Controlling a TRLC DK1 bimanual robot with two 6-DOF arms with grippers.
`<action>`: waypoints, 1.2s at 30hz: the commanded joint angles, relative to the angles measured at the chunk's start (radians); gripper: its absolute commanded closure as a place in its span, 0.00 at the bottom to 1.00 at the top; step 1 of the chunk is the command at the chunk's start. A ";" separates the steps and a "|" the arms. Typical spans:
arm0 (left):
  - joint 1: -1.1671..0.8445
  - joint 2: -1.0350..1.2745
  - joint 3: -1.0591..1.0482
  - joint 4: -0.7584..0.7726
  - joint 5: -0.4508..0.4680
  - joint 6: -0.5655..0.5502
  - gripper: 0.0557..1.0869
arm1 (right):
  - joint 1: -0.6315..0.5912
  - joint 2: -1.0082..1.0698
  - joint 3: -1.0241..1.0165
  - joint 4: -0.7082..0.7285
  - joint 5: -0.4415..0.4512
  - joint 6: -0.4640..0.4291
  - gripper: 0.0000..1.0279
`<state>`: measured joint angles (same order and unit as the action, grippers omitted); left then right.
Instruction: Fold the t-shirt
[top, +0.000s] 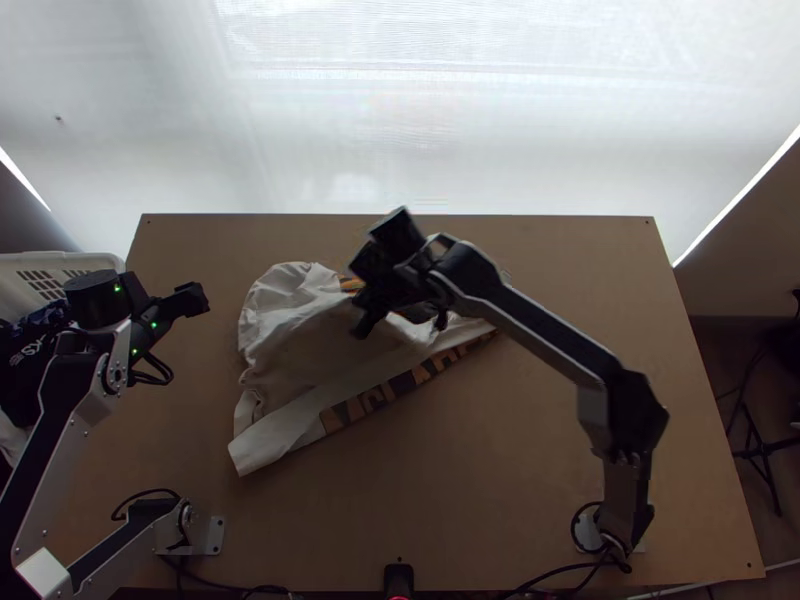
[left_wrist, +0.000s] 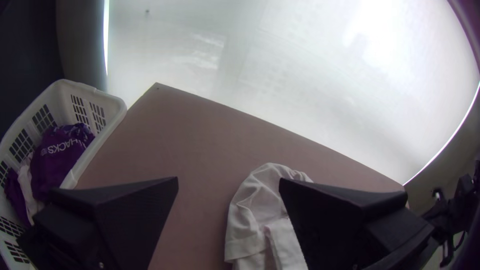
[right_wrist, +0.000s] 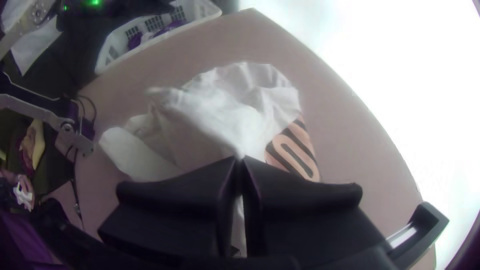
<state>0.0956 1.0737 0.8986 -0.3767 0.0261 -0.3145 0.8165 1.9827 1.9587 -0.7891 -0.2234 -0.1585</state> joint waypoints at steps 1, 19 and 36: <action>-0.007 0.003 -0.004 0.019 0.000 -0.005 0.05 | -0.122 -0.194 -0.078 0.007 0.002 0.074 0.97; -0.050 0.068 -0.024 0.079 0.000 -0.017 0.05 | -0.387 -0.444 -0.225 0.007 0.002 0.148 0.97; -0.091 0.112 -0.024 0.094 0.000 -0.021 0.05 | -0.675 -0.611 -0.328 0.008 0.002 0.209 0.97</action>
<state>0.0246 1.1728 0.8749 -0.2874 0.0261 -0.3328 0.2432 1.4193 1.6714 -0.7826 -0.2214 0.0330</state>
